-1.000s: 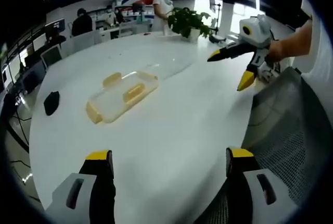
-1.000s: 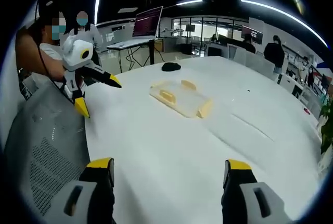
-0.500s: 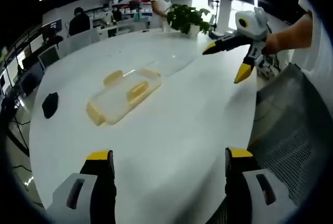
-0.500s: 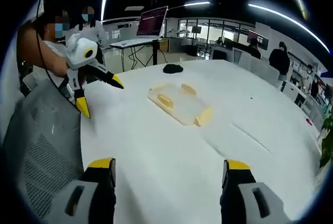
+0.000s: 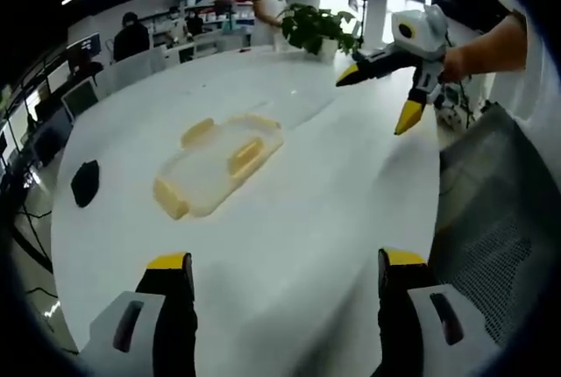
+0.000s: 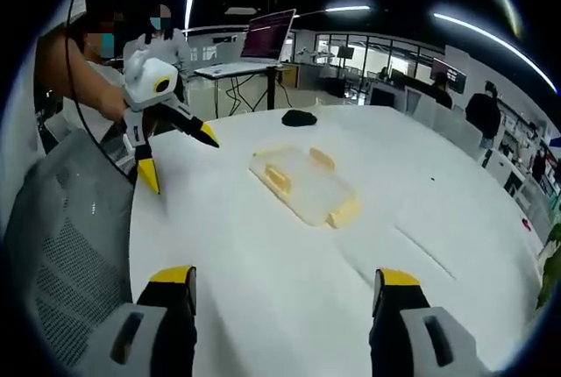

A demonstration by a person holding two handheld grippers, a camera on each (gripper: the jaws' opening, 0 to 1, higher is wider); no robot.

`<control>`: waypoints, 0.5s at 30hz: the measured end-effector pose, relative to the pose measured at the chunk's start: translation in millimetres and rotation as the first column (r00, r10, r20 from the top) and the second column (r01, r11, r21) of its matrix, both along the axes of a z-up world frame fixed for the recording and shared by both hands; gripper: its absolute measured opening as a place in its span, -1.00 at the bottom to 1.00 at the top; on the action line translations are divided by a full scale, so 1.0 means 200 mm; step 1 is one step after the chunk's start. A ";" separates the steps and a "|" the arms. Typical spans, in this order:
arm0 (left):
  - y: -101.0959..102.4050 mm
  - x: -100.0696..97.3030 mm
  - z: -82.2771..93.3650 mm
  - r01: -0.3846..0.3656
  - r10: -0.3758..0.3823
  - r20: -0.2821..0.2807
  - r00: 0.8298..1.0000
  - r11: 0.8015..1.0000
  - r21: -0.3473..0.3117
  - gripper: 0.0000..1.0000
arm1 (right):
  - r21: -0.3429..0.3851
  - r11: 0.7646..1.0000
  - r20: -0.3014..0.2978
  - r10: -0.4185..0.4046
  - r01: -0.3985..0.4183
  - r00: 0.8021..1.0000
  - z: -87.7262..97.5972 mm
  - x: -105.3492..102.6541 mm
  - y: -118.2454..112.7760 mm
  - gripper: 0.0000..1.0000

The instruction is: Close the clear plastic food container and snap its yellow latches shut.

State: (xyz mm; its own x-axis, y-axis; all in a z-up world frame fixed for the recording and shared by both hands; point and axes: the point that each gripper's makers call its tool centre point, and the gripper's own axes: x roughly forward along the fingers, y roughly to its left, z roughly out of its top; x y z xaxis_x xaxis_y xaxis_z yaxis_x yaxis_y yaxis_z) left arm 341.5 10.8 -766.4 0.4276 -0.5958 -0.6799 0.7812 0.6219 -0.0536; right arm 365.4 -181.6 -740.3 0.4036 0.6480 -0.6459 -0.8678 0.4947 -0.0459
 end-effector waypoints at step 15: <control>0.05 0.12 -0.02 0.026 -0.027 0.008 1.000 0.999 0.037 0.67 | -0.020 0.996 0.017 0.084 -0.083 0.996 0.00 0.13 0.05 0.61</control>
